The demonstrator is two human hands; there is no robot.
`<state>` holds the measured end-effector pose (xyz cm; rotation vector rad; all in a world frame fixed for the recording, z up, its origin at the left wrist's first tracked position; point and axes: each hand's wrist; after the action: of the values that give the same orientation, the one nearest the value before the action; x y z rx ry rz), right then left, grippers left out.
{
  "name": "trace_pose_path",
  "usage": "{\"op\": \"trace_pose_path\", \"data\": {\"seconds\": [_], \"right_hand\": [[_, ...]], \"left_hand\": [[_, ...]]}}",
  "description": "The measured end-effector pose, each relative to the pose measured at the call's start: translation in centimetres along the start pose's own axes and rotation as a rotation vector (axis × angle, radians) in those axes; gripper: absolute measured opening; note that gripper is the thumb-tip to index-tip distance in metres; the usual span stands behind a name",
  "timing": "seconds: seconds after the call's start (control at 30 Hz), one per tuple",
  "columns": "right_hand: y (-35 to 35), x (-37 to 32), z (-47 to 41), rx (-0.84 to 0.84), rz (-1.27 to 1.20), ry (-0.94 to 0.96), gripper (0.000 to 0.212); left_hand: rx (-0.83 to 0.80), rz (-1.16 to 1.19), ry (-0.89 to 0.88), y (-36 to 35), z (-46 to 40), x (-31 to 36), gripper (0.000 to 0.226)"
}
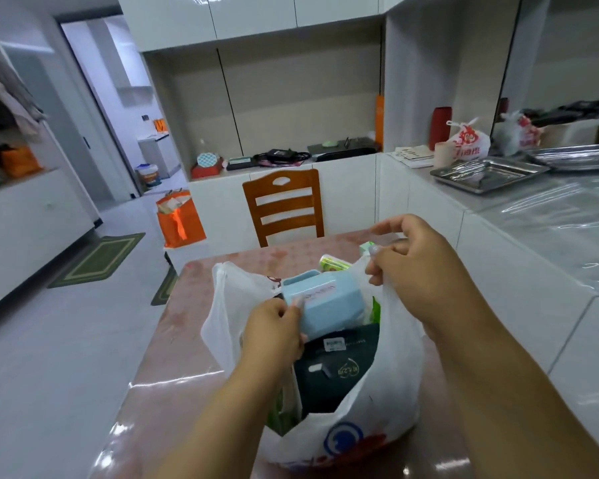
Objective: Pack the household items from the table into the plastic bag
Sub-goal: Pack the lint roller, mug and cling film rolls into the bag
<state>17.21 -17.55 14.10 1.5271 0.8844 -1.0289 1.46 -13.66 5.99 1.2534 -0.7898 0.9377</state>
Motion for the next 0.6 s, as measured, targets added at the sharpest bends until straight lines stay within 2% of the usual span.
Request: {"op": "trace_pose_path", "data": {"seconds": [0.13, 0.37, 0.5, 0.6], "right_hand": [[-0.1, -0.1, 0.0, -0.105, -0.081, 0.053, 0.021], [0.8, 1.0, -0.4, -0.078, -0.191, 0.094, 0.023], [1.6, 0.9, -0.8, -0.123, -0.248, 0.082, 0.028], [2.4, 0.8, -1.2, -0.202, -0.32, 0.039, 0.036]], "left_hand": [[-0.124, -0.2, -0.094, -2.8, -0.1, 1.4, 0.036], [-0.269, -0.51, -0.237, -5.6, -0.6, 2.7, 0.031], [-0.422, -0.41, -0.175, -4.0, -1.2, 3.7, 0.03], [-0.402, -0.52, -0.222, -1.9, -2.3, 4.3, 0.026]]}}
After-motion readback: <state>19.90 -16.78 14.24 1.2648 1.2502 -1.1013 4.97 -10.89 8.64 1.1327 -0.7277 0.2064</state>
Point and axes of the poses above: each hand's wrist, its own z-axis away from the middle knuckle, its own y-axis out of the back of the hand, x = y × z, and after that the axes turned 8 degrees about -x, right-handed
